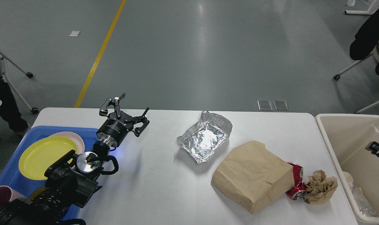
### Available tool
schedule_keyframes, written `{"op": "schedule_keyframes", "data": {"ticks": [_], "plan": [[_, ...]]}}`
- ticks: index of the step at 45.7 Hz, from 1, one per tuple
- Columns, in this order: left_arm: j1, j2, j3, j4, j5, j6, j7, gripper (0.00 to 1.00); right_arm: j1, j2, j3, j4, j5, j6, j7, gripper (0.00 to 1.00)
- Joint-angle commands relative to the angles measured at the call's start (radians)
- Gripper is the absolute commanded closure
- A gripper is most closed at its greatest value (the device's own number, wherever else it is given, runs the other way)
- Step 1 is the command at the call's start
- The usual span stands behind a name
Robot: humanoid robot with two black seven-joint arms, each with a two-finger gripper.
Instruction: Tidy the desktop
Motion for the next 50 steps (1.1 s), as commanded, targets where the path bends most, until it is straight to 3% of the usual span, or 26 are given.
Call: {"op": "schedule_keyframes", "data": {"ticks": [1,6,12,17,24,33,42,50], "plan": [[0.000,0.000,0.000,0.000,0.001,0.000,0.000,0.03,0.070,-0.022,-0.037,0.057,0.001,0.048,-0.001,0.00],[0.000,0.000,0.000,0.000,0.001,0.000,0.000,0.03,0.205,-0.095,-0.146,0.172,0.001,0.142,0.000,0.00],[0.000,0.000,0.000,0.000,0.000,0.000,0.000,0.03,0.366,-0.134,-0.219,0.317,0.001,0.171,0.000,0.00],[0.000,0.000,0.000,0.000,0.000,0.000,0.000,0.03,0.473,-0.140,-0.269,0.372,0.000,0.198,-0.003,0.00],[0.000,0.000,0.000,0.000,0.001,0.000,0.000,0.03,0.603,-0.135,-0.285,0.427,-0.007,0.316,-0.008,0.00],[0.000,0.000,0.000,0.000,0.000,0.000,0.000,0.03,0.755,-0.062,-0.285,0.478,-0.007,0.470,-0.012,0.00],[0.000,0.000,0.000,0.000,0.000,0.000,0.000,0.03,0.935,0.015,-0.272,0.642,-0.005,0.491,-0.014,0.00],[0.000,0.000,0.000,0.000,0.001,0.000,0.000,0.03,0.975,0.113,-0.217,0.659,0.001,0.525,-0.012,0.00]]}}
